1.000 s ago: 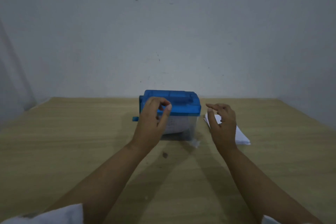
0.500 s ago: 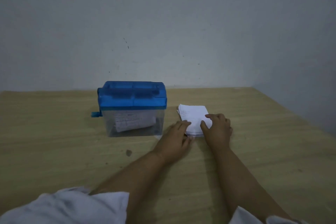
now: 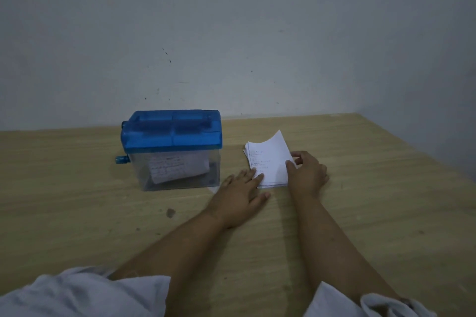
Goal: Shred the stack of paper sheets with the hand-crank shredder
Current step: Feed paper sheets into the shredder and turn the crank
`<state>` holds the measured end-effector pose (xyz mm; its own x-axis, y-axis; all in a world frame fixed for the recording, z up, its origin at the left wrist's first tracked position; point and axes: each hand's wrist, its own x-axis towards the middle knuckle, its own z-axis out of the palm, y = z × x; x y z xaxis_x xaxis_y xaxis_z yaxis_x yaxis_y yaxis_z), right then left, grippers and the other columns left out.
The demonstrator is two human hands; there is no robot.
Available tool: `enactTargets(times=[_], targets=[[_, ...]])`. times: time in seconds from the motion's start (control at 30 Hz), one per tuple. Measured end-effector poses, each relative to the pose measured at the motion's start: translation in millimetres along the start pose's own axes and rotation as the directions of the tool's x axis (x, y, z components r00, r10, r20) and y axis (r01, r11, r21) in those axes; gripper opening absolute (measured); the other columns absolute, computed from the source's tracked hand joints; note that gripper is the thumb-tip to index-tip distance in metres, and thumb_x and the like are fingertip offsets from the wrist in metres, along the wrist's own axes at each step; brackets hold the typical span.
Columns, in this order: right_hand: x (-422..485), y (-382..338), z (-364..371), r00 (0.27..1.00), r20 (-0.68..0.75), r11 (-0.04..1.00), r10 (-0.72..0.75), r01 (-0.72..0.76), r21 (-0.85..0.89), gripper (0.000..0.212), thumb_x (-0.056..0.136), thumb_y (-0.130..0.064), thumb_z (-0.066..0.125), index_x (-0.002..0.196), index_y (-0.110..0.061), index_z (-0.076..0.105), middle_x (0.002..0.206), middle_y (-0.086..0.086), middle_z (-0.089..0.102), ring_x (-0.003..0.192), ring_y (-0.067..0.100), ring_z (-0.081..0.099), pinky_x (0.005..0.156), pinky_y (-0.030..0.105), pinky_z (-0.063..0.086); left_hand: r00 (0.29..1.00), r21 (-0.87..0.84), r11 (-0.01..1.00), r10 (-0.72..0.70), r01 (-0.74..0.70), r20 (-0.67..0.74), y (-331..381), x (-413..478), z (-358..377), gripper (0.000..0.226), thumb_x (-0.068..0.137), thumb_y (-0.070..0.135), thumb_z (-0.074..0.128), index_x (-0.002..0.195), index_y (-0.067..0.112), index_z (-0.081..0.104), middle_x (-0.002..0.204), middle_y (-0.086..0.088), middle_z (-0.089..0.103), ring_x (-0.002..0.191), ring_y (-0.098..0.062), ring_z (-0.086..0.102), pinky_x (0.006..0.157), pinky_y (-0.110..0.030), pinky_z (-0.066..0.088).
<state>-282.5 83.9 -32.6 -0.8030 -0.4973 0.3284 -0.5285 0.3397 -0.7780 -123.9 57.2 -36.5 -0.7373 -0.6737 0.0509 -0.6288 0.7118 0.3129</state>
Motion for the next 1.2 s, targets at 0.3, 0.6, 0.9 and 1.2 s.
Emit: enactTargets(times=[0.3,0.6,0.9,1.2], targets=[[0.3,-2.0,-2.3,0.998,-0.06,0.999,0.036,-0.037,-0.018,0.017,0.084,-0.024,0.066,0.098,-0.016,0.07,0.092,0.002,0.072,0.09,0.018,0.062,0.085,0.028,0.022,1.0,0.024,1.0,-0.012,0.011,0.023,1.4,-1.2,-1.0,0.063,0.098,0.053,0.024,0.151,0.025,0.008,0.159,0.004,0.002,0.146,-0.01,0.0,0.116,-0.03,0.0],[-4.9,1.3,1.2,0.967,-0.222,0.982,-0.122,0.151,0.118,0.004,0.081,-0.01,0.067,0.08,-0.007,0.068,0.09,0.006,0.067,0.09,0.028,0.05,0.07,0.026,0.027,1.0,0.026,1.0,-0.005,0.004,0.021,0.6,-1.0,0.1,0.063,0.098,0.054,0.024,0.151,0.025,0.006,0.159,0.004,0.0,0.146,-0.011,-0.003,0.116,-0.03,-0.001],[-6.3,-12.4,-7.4,0.985,-0.089,0.805,0.148,-0.068,0.59,0.02,0.089,-0.005,0.057,0.109,-0.004,0.061,0.101,0.006,0.062,0.089,0.014,0.056,0.069,0.017,0.042,0.933,-0.315,0.938,0.021,-0.142,-0.359,3.9,-15.0,-5.2,0.042,0.097,0.036,0.046,0.136,0.023,0.038,0.146,0.003,0.039,0.134,-0.012,0.037,0.105,-0.016,0.033],[-16.5,-83.6,-24.3,0.989,0.034,0.557,0.144,-0.109,0.824,0.023,0.093,-0.008,0.054,0.091,-0.029,0.062,0.109,0.005,0.065,0.097,0.015,0.06,0.085,0.034,0.05,0.806,-0.543,0.8,-0.133,-0.257,-0.577,19.2,-40.0,-86.6,0.037,0.095,0.033,0.049,0.13,0.022,0.04,0.119,0.01,0.047,0.091,0.0,0.053,0.071,-0.002,0.042]])
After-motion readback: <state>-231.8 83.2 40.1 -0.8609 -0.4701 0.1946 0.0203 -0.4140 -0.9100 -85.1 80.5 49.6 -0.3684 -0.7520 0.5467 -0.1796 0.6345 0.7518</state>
